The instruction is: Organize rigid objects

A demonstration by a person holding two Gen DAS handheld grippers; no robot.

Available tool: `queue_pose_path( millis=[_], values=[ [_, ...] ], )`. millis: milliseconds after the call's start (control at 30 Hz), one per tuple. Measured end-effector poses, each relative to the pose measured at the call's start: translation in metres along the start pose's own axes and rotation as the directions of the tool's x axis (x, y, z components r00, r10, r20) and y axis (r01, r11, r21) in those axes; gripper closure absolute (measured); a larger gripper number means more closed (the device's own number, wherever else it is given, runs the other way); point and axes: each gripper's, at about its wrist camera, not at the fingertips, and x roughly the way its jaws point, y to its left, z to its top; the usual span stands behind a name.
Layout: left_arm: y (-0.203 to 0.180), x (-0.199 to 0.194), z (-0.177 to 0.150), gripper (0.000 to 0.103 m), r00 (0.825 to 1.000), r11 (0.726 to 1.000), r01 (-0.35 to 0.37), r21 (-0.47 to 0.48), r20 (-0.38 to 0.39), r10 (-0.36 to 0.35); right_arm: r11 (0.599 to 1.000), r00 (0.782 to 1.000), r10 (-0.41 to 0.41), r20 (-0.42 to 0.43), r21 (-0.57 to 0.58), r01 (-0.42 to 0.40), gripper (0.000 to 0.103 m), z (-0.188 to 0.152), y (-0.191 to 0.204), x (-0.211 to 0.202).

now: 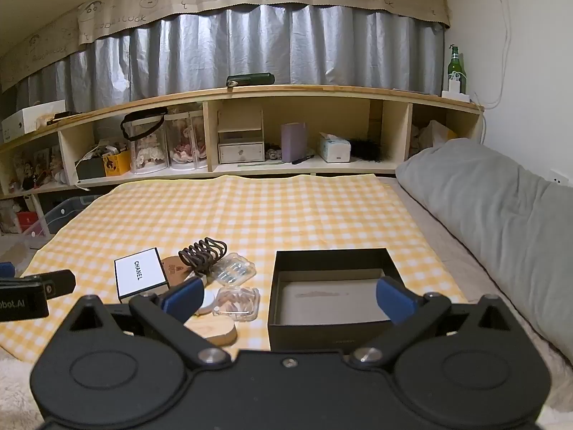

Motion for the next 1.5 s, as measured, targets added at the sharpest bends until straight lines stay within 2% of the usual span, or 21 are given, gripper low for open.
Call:
queue_pose_path(
  millis=[1500],
  values=[
    [0.0007, -0.0011, 0.001, 0.0, 1.0, 1.0, -0.002, 0.01, 0.007, 0.002, 1.0, 1.0, -0.002, -0.003, -0.01, 0.002, 0.0, -0.0004, 0.0006, 0.0006]
  ],
)
